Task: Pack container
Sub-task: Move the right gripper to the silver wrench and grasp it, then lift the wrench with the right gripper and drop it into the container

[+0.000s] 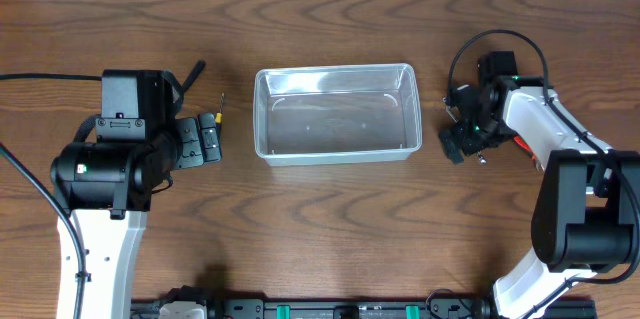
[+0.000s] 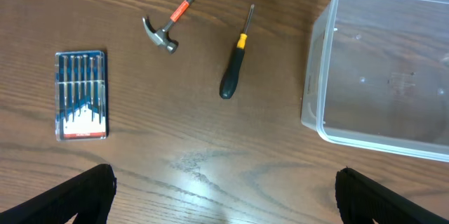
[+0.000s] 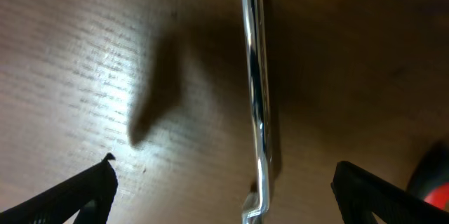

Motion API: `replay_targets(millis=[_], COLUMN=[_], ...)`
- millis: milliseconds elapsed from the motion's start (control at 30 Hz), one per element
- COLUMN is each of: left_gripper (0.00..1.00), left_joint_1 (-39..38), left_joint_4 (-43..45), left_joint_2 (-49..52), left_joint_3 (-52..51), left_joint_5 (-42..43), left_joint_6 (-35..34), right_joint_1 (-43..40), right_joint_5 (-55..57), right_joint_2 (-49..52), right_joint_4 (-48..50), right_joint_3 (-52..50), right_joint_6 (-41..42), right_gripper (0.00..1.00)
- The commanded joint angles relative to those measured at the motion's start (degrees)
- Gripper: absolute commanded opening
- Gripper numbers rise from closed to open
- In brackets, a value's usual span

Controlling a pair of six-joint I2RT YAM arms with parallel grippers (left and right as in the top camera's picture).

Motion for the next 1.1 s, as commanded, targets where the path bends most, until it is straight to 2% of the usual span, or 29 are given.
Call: replay_targets(millis=[0,233,500,633,867,1067], left_gripper=[0.98,0.98,0.98,0.98,0.98,0.98], left_joint_1=[0.3,0.3,0.3,0.3,0.3,0.3], left_joint_4=[-0.2,-0.2,-0.2,-0.2,-0.2,-0.2], left_joint_2=[0.0,0.0,0.0,0.0,0.0,0.0], left_joint_3=[1.1,1.1,1.1,1.1,1.1,1.1], left_joint_5=[-0.3,-0.3,-0.3,-0.3,-0.3,-0.3], left_joint_6=[0.8,0.8,0.8,0.8,0.8,0.8], right_joint_1=[-0.5,-0.5,-0.6,-0.6,-0.6,-0.6], right_joint_5=[-0.1,-0.5,-4.0,-5.7,-5.9,-5.8], right_joint_2=[0.3,0.5,2.4,4.8,7.0,7.0], right_joint_4=[2.7,7.8,10.9,11.0,11.4,11.4], right_joint_3=[-1.4,-3.8,-6.4,-7.3,-7.4,-7.4], right_joint_6=[-3.8,-11.6,-11.8,-11.1,-9.1,-9.1], right_gripper=[0.99,0.99,0.97,0.89,0.82,0.60])
